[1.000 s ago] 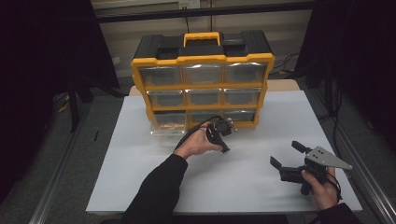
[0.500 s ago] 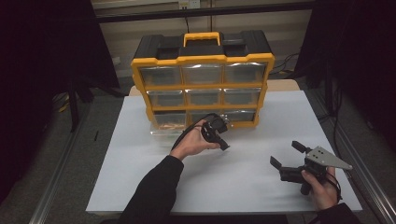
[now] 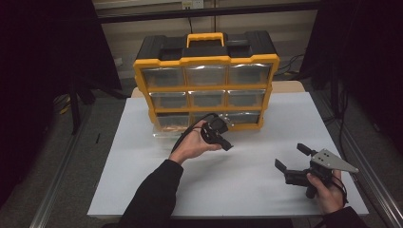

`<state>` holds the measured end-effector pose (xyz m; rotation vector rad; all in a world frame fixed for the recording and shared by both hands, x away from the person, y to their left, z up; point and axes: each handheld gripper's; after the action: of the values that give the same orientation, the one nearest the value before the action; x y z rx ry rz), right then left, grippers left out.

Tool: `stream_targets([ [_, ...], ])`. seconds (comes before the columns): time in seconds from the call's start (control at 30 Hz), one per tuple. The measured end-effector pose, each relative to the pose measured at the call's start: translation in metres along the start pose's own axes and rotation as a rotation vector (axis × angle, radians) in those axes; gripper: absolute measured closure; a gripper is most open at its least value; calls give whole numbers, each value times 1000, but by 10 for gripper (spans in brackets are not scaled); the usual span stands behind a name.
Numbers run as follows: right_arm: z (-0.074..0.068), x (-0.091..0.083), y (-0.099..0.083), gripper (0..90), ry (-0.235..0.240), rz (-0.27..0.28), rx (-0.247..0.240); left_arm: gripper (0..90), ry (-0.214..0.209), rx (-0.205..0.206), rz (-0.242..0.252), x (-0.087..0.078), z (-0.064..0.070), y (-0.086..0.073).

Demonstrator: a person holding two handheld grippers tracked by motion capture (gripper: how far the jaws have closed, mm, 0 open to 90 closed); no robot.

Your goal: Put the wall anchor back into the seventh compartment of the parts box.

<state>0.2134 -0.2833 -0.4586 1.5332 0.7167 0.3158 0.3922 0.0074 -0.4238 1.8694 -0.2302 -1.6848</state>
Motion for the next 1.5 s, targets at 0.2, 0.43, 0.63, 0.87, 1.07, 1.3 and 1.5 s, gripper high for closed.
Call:
stream_targets([
  [0.2, 0, 0, 0, 0, -1, 2, 0, 846, 5, -16, 40, -9, 0, -1],
  [0.43, 0, 0, 0, 0, -1, 3, 0, 846, 7, -20, 81, -17, -1, -2],
  [0.63, 0, 0, 0, 0, -2, 3, -1, 846, 15, -25, 108, -24, 0, -3],
  [0.87, 0, 0, 0, 0, -4, 4, -2, 846, 29, -26, 124, -33, -4, -5],
  [1.07, 0, 0, 0, 0, -5, 3, -3, 847, 26, -31, 141, -40, -6, -7],
  [1.3, 0, 0, 0, 0, -4, 4, -3, 846, 34, -25, 151, -48, -8, -7],
  [1.5, 0, 0, 0, 0, -5, 3, -3, 846, 40, -15, 146, -57, -11, -8],
])
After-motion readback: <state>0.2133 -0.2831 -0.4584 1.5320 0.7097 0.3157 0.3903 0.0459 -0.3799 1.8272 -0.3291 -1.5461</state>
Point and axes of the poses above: each handheld gripper's, and its own axes: x roughly forward along the jaws, y roughly out of its top, z roughly to its right, and after that the axes turned 11 degrees about y, right-handed
